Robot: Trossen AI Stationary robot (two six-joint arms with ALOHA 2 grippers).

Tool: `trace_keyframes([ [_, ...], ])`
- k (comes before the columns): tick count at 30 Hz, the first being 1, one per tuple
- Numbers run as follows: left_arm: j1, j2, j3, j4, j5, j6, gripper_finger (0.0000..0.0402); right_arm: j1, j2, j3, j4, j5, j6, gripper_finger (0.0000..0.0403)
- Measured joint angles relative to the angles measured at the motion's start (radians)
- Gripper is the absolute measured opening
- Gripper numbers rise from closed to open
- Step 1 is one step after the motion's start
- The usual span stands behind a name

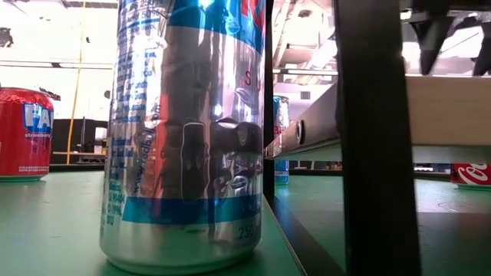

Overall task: Place canned beverage on shelf
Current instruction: Put the red white soda can on the shelf aligned with the other red white soda

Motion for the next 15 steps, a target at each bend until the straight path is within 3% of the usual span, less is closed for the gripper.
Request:
trace_keyframes([
  [7, 0.027, 0.0, 0.0, 0.007, 0.04, -0.031, 0.038, -0.011, -0.15, -0.056, -0.001, -0.046, -0.104, 0.0324],
  [15, 0.033, 0.0, 0.0, 0.029, 0.049, -0.081, 0.038, -0.096, -0.349, -0.177, 0.001, -0.077, -0.354, 0.0321],
])
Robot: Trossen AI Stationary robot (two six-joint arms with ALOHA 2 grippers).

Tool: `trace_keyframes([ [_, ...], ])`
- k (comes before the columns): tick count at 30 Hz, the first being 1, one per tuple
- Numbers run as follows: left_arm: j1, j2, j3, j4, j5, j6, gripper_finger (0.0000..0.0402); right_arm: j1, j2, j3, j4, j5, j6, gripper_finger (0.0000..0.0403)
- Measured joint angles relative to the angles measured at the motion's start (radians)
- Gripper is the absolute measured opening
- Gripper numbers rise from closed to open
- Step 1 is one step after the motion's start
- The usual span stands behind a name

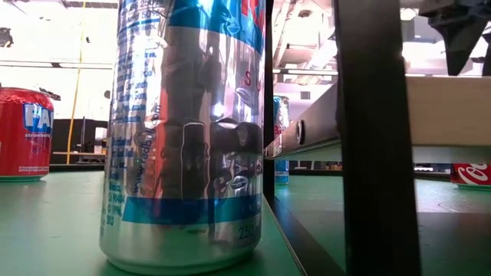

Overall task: Place canned beverage on shelf
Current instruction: Put the red white soda can on the shelf aligned with the other red white soda

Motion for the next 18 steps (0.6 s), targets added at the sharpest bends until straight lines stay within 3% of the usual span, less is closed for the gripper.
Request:
trace_keyframes([
  [5, -0.005, 0.0, 0.0, -0.001, 0.021, -0.035, 0.038, -0.06, -0.079, -0.043, 0.002, -0.046, -0.112, 0.0321],
  [11, -0.005, 0.0, 0.0, -0.002, 0.03, -0.058, 0.038, -0.072, -0.11, -0.086, 0.017, -0.057, -0.136, 0.0322],
  [18, -0.004, 0.0, 0.0, -0.002, 0.029, -0.06, 0.038, -0.096, -0.11, -0.161, 0.093, -0.076, -0.154, 0.035],
])
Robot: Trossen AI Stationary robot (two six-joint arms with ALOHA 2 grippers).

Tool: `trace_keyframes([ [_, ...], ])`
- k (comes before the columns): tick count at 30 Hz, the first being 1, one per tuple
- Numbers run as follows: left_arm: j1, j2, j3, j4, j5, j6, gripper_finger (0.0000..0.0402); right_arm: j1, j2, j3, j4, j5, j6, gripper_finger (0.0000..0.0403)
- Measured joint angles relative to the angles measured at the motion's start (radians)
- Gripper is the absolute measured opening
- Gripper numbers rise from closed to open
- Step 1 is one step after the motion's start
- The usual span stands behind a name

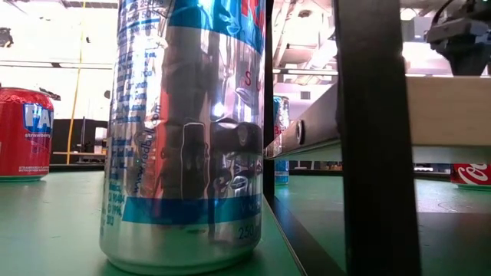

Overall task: Place canned beverage on shelf
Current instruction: Put the red white soda can on the shelf aligned with the other red white soda

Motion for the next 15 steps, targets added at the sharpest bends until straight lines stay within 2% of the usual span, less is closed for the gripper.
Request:
trace_keyframes([
  [7, 0.0, 0.0, 0.0, -0.001, -0.001, 0.001, 0.038, -0.007, 0.0, -0.013, 0.046, 0.012, -0.019, 0.0374],
  [15, 0.0, 0.0, 0.0, -0.011, -0.001, 0.004, 0.038, -0.031, 0.002, -0.032, 0.061, 0.031, -0.011, 0.0379],
])
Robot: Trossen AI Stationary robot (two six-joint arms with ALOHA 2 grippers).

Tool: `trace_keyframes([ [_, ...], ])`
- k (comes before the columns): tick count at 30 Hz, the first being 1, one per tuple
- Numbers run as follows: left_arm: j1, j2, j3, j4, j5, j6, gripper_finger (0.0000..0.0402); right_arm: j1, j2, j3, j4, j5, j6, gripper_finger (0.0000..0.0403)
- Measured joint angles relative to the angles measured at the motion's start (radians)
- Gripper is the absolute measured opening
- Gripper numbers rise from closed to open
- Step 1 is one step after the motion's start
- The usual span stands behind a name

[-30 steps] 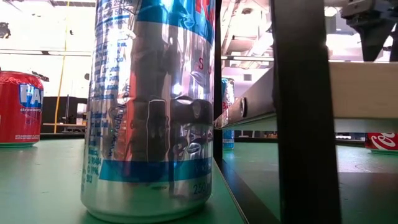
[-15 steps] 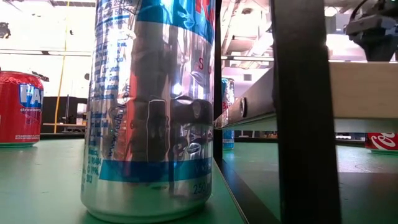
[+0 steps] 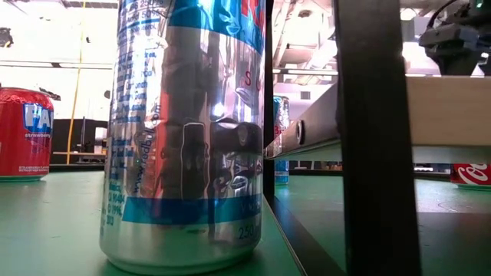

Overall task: Place canned beverage on shelf
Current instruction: Put the red white soda can on the shelf aligned with the other red white soda

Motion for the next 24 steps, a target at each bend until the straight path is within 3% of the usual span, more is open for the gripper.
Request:
trace_keyframes([
  [9, 0.0, 0.0, 0.0, -0.022, 0.0, 0.0, 0.038, -0.047, -0.002, -0.113, 0.125, -0.053, 0.004, 0.0379],
  [24, 0.0, 0.0, 0.0, -0.027, -0.001, 0.026, 0.038, -0.038, 0.006, -0.053, 0.138, -0.08, -0.038, 0.033],
])
